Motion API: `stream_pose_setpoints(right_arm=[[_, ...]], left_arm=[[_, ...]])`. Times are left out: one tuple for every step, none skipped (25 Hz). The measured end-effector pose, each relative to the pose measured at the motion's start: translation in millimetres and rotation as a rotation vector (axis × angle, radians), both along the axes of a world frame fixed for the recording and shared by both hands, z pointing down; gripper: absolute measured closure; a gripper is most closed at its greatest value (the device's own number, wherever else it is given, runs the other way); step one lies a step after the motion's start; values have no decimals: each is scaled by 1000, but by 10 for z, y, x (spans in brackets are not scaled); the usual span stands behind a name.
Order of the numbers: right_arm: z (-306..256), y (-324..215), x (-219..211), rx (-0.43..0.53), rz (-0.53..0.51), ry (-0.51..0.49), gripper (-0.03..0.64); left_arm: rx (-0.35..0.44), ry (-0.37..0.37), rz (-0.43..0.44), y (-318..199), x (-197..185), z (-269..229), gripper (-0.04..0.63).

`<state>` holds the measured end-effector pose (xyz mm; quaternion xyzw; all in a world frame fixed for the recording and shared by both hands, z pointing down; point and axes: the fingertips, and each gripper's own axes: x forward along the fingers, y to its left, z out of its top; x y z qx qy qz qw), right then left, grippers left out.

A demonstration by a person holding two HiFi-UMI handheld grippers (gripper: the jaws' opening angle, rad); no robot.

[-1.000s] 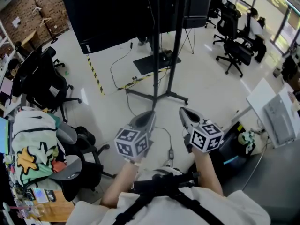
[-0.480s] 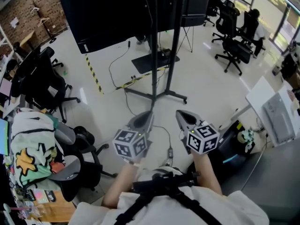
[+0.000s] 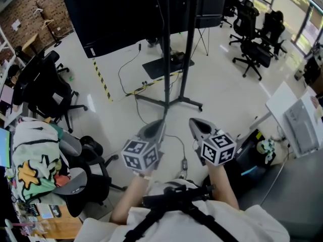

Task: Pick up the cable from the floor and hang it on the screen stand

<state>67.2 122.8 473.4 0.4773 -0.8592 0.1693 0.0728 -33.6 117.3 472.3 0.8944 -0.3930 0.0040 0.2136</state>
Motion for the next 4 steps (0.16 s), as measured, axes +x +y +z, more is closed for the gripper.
stream_pose_setpoints(right_arm=[[0,-3,4,0,0,-1,609],[1,-6,8,0,0,-2,609],[0,-10,12,0,-1,-3,609],[0,-15,16,1,-1,-4,609]], left_arm=[[-1,-1,0,-2,4,3,592],[-2,-2,0,-7,8,5,592],[-2,-2,-1,-12,13,6,592],[-2,-3,-1,-17,17,6,592]])
